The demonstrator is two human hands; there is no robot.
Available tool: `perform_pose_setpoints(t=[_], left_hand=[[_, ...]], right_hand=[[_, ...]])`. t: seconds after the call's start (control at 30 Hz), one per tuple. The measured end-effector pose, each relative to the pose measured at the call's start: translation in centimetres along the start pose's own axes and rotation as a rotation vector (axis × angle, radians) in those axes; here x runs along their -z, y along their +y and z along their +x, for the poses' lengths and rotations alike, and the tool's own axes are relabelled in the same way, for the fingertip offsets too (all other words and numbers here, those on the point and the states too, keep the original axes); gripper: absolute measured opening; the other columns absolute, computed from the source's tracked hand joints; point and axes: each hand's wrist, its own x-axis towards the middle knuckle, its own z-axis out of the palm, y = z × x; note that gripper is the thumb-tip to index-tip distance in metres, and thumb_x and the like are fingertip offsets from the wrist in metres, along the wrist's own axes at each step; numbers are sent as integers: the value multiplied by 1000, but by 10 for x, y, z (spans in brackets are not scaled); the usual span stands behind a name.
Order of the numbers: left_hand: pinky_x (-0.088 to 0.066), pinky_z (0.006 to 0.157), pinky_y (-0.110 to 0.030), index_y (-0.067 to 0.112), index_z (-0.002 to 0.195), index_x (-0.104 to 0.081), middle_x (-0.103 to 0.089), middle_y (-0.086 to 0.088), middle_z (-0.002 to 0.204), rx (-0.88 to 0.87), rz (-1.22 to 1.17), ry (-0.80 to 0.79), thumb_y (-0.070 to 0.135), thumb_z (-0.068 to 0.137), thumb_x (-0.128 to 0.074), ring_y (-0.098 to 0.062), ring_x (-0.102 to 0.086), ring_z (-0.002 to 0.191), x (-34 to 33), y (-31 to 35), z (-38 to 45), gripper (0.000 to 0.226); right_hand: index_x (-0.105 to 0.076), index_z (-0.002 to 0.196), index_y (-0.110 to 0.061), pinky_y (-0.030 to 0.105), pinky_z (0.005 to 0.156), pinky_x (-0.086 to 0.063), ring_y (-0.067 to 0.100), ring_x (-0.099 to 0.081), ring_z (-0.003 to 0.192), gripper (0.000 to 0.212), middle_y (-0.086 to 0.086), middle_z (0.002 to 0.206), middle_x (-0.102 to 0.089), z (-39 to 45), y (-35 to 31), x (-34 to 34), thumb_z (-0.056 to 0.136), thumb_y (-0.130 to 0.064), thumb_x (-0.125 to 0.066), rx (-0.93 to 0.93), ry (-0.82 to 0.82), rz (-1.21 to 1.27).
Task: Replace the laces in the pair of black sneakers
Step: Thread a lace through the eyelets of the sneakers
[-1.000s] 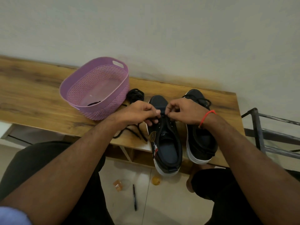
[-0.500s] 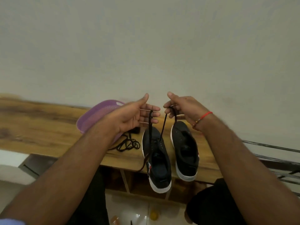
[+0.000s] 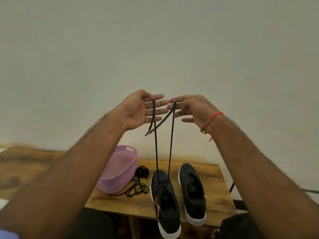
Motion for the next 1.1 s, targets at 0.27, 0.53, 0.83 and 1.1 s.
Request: perform_pose_setpoints(t=[0.27, 0.53, 0.83, 1.1], left_hand=[[-58, 87, -42, 14, 132, -62, -75, -1, 119, -147, 58, 32, 8, 103, -49, -24, -73, 107, -12, 38, -17, 32], [-60, 71, -33, 23, 119, -71, -77, 5, 105, -265, 269, 137, 34, 102, -59, -14, -75, 79, -17, 54, -28, 23], [-51, 56, -22, 26, 114, -76, -72, 8, 107, -518, 512, 416, 37, 93, -73, -12, -59, 69, -17, 55, -12, 24], [-52, 65, -21, 20, 108, -75, -76, 8, 81, -679, 480, 484, 34, 95, -71, -7, -69, 80, -24, 62, 5, 20]], right_hand=[[-70, 113, -23, 43, 95, -44, 18, -72, 97, 30, -10, 104, -76, -12, -27, 7, 88, -7, -72, 188, 24, -43], [-71, 109, -19, 26, 75, -51, 10, -72, 80, 19, -7, 96, -77, -17, -48, 4, 90, -20, -73, 297, 132, 25], [-78, 98, -19, 21, 73, -48, 8, -66, 79, 18, -6, 89, -75, 4, -55, -5, 92, -34, -70, 387, 334, 43], [-75, 101, -15, 18, 65, -51, 8, -66, 66, 18, -1, 68, -72, 19, -62, -15, 97, -28, -64, 503, 427, 114]])
